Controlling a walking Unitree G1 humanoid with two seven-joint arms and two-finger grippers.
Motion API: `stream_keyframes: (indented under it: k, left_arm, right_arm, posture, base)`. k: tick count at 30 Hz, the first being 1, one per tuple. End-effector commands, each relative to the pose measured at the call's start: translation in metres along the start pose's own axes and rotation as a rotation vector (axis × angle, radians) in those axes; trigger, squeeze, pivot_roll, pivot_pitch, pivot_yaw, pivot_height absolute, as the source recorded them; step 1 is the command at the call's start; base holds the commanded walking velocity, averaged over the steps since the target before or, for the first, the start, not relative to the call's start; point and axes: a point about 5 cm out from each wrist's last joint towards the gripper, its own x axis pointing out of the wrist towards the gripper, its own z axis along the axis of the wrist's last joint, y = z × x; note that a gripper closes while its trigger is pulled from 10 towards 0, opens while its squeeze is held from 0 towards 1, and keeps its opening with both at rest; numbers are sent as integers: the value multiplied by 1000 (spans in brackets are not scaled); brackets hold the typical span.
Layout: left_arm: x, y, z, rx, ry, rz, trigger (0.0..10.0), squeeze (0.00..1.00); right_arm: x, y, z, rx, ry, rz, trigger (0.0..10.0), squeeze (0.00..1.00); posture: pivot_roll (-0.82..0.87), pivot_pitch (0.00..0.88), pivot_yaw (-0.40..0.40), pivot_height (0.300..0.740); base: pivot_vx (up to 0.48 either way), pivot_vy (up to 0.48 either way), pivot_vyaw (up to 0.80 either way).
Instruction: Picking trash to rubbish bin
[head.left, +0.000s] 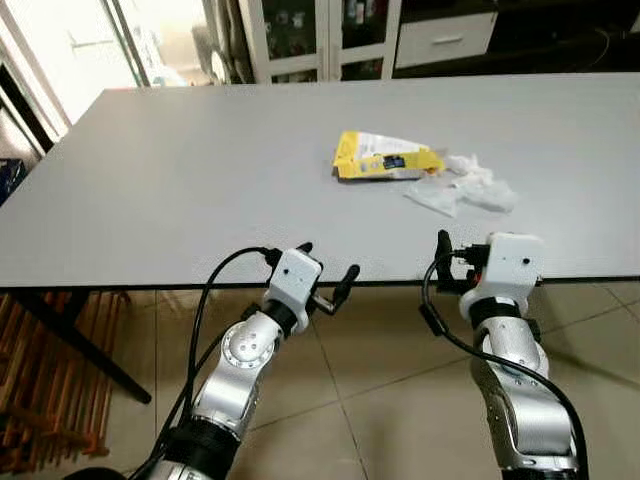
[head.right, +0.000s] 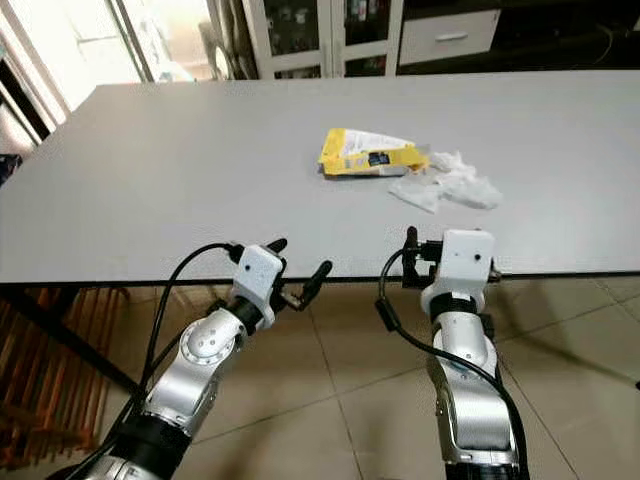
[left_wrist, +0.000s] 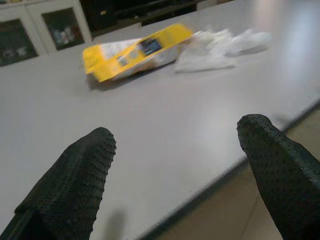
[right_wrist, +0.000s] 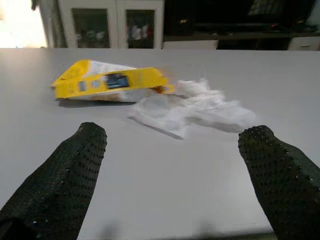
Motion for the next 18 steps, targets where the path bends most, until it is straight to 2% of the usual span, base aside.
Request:
stream_keyframes:
  k: [1, 10, 15, 18]
  left_arm:
    - [-3, 6, 0, 15, 5, 13, 10000, 0]
    - [-3, 6, -1, 18, 9, 17, 10000, 0]
    - [-4, 6, -2, 22, 13, 25, 10000, 0]
    - [-4, 7, -2, 20, 19, 40, 10000, 0]
  right_arm:
    - [1, 6, -1, -4, 9, 26, 10000, 0]
    - [2, 5, -4, -14, 28, 52, 10000, 0]
    - [1, 9, -7, -26, 47, 93, 10000, 0]
    - [1, 11, -10, -33, 68, 125, 10000, 0]
  posture:
    - [-82, 75, 50, 740]
    - [-84, 79, 52, 740]
    - [-84, 82, 50, 740]
    - [-83, 85, 49, 740]
  base:
    - [480, 0, 0]
    - [480, 0, 0]
    - [480, 0, 0]
    - [92, 0, 0]
